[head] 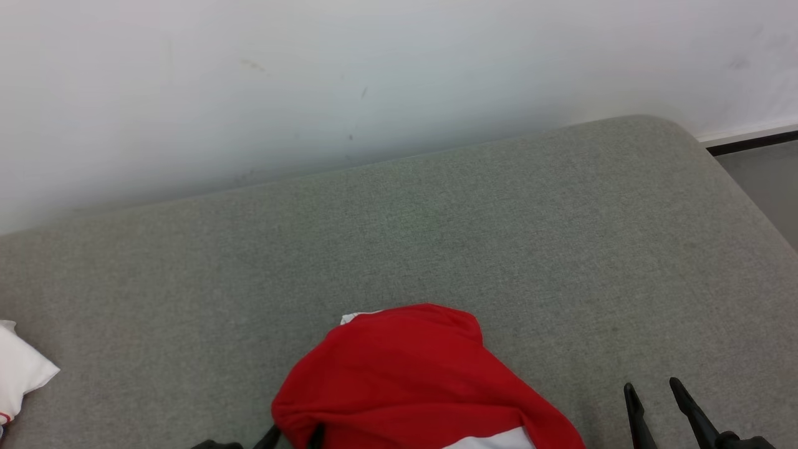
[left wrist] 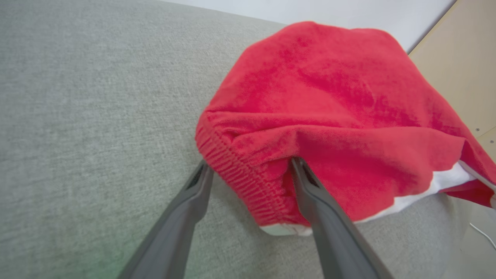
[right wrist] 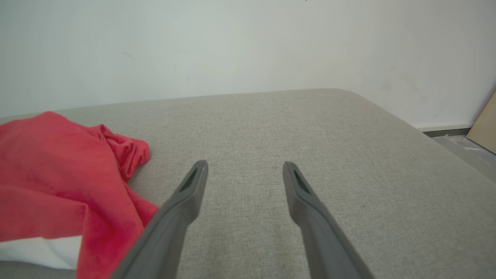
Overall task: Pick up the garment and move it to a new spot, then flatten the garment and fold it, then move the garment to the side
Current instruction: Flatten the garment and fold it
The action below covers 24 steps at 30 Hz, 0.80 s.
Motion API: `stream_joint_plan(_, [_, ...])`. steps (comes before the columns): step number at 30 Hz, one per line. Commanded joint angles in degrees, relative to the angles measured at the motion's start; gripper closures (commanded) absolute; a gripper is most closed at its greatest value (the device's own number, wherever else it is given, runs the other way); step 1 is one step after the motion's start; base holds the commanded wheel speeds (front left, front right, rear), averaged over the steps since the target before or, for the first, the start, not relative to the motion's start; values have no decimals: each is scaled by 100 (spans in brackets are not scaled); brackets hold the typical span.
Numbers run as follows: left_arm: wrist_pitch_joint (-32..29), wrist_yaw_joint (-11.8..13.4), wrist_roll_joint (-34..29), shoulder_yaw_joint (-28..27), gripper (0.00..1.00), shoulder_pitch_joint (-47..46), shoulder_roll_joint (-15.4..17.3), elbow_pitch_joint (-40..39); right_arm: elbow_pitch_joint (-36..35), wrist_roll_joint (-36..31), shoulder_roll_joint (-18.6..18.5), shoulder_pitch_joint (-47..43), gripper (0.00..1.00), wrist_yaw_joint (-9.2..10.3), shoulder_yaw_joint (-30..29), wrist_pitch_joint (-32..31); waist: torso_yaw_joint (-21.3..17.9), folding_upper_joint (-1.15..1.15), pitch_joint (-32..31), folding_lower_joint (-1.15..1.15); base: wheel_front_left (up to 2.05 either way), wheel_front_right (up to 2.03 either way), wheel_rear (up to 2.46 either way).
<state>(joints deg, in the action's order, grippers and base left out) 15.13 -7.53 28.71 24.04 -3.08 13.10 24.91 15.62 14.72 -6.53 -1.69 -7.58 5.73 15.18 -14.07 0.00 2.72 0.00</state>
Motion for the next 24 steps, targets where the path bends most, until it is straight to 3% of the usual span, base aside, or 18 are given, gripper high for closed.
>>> stream_joint_plan(1, [3, 10, 28, 6, 0, -78, 32, 17, -18, 61, -15, 53, 0, 17, 0, -7, -21, 0, 32, 0, 0, 0, 0])
stream_joint_plan(3, [3, 11, 54, 41, 0, -105, 25, -5, -18, 61, -5, 47, 0, 17, -6, -7, -33, 0, 49, 0, 0, 0, 0])
stream_joint_plan(4, [3, 10, 90, 84, 17, -113, 19, -28, -22, 61, 0, 43, 0, 17, -12, -6, -33, 0, 55, 0, 0, 0, 0])
stream_joint_plan(5, [3, 10, 121, 125, 66, -118, 17, -68, -26, 60, 4, 36, 0, 17, -22, -7, -29, 0, 60, 0, 0, 0, 0])
stream_joint_plan(6, [3, 10, 161, 150, 100, -126, 28, -127, -30, 57, 8, 24, 0, 17, -39, -6, -18, 0, 64, 0, 0, 0, 0])
stream_joint_plan(18, [3, 10, 434, 648, 100, 264, 231, -1317, -16, 39, 72, -153, 0, 17, -81, -7, 537, 0, -101, 0, 0, 0, 0])
stream_joint_plan(24, [-318, 10, 861, 1244, 100, 724, 561, -2135, 2, 51, 104, -223, 0, 17, -69, -6, 896, 0, -249, 0, 0, 0, 0])
